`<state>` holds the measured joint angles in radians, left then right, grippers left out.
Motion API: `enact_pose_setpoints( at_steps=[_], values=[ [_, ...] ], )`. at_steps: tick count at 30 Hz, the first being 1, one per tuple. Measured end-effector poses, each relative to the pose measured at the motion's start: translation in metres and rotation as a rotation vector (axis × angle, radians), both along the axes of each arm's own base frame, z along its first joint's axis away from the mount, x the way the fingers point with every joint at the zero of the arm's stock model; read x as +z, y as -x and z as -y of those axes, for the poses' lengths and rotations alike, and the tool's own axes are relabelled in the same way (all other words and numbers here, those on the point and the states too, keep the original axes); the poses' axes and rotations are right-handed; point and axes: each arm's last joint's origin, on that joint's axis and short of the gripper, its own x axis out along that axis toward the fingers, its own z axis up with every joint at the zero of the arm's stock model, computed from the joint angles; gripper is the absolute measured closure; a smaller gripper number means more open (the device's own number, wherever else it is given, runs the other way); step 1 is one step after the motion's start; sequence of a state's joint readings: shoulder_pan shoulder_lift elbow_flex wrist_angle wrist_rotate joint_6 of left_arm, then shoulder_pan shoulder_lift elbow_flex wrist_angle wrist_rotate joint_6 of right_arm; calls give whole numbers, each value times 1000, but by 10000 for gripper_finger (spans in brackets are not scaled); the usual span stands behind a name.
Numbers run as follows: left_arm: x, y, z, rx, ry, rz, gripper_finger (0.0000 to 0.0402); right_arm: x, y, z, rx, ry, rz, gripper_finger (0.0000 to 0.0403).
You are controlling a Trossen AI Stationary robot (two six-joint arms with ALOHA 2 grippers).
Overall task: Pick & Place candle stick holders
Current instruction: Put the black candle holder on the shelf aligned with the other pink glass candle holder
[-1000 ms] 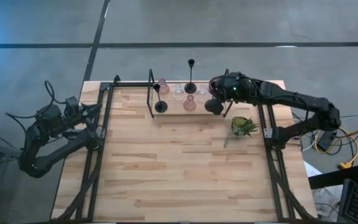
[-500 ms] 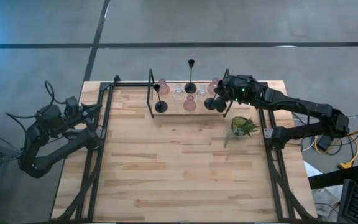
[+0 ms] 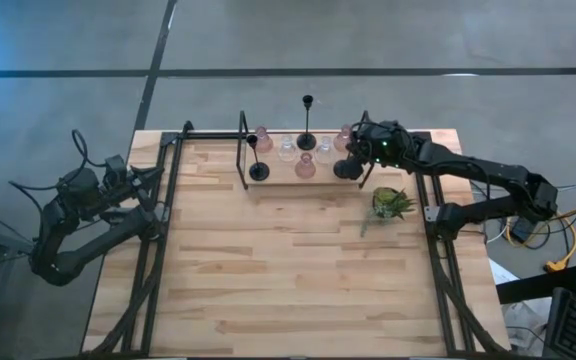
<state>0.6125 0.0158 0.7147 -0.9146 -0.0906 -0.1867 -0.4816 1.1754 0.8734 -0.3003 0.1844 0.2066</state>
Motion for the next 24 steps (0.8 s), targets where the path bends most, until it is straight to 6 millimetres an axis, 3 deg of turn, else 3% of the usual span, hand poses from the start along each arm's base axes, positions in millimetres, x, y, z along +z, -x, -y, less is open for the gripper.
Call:
enact_pose_setpoints(
  at_steps=[24],
  values=[
    [0,0,0,0,0,0,385,-11,4,1,-50,1,-77,393]
  ],
)
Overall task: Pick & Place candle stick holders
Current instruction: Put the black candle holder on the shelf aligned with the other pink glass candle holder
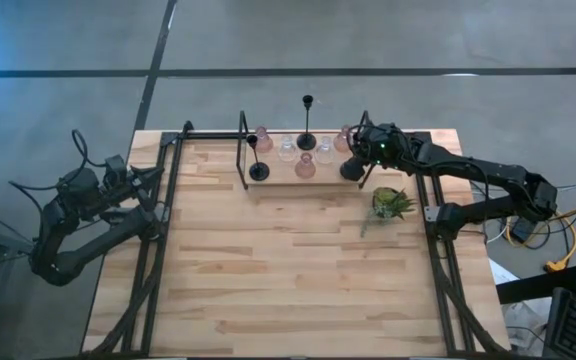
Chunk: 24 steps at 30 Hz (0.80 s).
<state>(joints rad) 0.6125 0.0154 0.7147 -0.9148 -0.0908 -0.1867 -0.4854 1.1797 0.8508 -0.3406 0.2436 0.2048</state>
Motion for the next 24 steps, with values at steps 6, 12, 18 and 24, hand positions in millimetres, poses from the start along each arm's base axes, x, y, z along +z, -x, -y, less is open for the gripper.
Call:
enact_pose_setpoints(
  at_steps=[6,12,18,24],
  values=[
    [0,0,0,0,0,0,383,-1,1,1,-5,-5,-1,392],
    [0,0,0,0,0,0,385,-1,1,2,-7,-6,9,392],
    [0,0,0,0,0,0,383,-4,-1,4,3,-15,3,392],
    [0,0,0,0,0,0,385,-8,-7,8,12,-17,11,392]
  ],
)
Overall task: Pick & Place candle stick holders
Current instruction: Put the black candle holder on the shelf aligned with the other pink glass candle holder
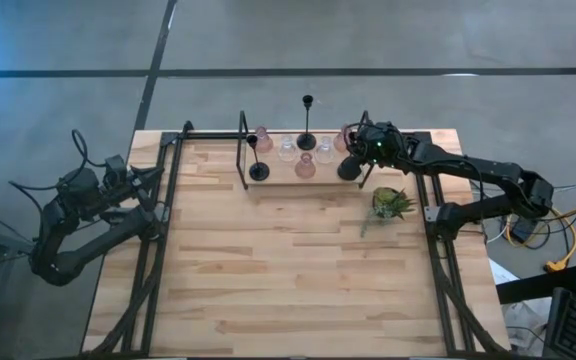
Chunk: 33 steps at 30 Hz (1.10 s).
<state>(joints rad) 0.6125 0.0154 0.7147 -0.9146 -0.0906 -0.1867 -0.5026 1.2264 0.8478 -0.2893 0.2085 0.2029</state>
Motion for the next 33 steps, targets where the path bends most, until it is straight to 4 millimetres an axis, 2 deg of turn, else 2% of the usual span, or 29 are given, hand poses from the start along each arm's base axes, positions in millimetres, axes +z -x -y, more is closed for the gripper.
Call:
enact_pose_setpoints(
  at_steps=[9,18,24,33],
  values=[
    [0,0,0,0,0,0,385,-1,0,0,0,-3,-5,391],
    [0,0,0,0,0,0,385,-6,1,-1,4,-27,-45,371],
    [0,0,0,0,0,0,383,-6,3,-2,3,-32,-56,345],
    [0,0,0,0,0,-1,384,-2,6,-4,5,-26,-54,283]
  ],
)
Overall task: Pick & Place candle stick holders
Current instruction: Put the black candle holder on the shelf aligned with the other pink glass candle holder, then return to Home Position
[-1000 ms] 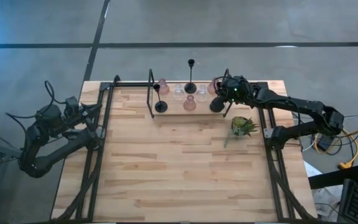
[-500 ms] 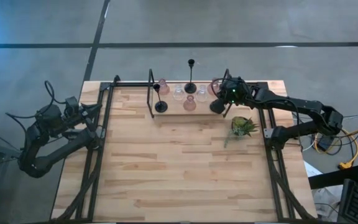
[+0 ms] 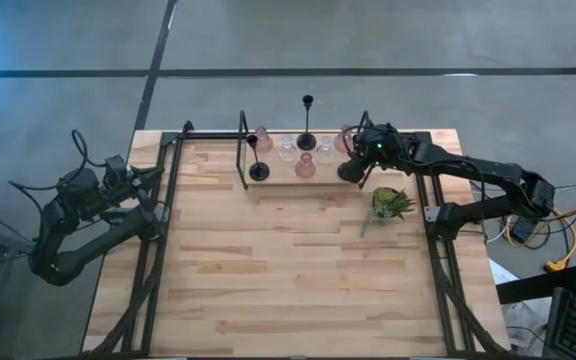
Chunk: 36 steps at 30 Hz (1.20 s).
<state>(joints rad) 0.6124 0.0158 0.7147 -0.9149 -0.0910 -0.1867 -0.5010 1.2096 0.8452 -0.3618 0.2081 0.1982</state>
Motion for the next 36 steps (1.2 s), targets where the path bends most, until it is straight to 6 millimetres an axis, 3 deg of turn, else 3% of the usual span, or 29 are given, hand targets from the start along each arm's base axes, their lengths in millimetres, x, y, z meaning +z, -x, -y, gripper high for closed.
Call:
enact_pose_setpoints(
  at_steps=[8,17,28,36],
  values=[
    [0,0,0,-1,0,0,385,10,9,-7,19,21,7,253],
    [0,0,0,0,0,0,385,34,42,-34,73,16,36,252],
    [0,0,0,0,0,0,385,89,88,-76,273,-88,565,290],
    [0,0,0,-1,0,0,384,101,105,-90,410,32,646,360]
  ],
)
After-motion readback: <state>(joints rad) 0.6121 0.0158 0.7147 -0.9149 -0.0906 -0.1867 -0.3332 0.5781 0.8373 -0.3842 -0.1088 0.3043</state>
